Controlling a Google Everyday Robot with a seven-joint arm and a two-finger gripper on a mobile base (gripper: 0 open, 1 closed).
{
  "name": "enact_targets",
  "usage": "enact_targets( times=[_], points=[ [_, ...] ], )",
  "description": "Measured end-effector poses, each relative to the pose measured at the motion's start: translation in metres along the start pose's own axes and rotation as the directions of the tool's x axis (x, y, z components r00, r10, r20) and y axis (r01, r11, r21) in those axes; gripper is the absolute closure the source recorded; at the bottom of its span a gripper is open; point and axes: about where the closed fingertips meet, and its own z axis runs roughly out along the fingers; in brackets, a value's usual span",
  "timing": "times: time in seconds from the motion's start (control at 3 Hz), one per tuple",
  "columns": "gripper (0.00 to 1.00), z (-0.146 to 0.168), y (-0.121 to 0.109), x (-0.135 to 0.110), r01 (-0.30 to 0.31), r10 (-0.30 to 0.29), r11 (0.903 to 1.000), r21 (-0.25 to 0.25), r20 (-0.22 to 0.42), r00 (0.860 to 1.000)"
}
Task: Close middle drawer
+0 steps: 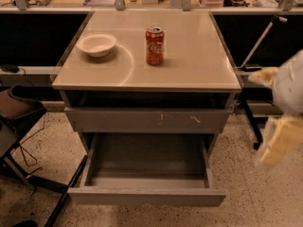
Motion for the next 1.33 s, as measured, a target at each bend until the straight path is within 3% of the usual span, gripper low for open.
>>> enact_targets(
  times=[0.33, 0.67, 1.0, 1.33],
  points=[
    [0.00, 0.046, 0.045, -0.003, 0.024, -0.023, 0.9997, -0.003, 0.145, 0.989],
    [0.00, 0.096, 0.089, 0.008, 0.019, -0.023, 0.9995, 0.023, 0.211, 0.977],
    [0.00, 0.162, 0.141, 0.035, 0.017, -0.013, 0.9996, -0.020, 0.185, 0.983],
    [0.00, 0.182, 0.171, 0.046, 0.003, 0.008, 0.9978, -0.067, 0.166, 0.986]
  ],
)
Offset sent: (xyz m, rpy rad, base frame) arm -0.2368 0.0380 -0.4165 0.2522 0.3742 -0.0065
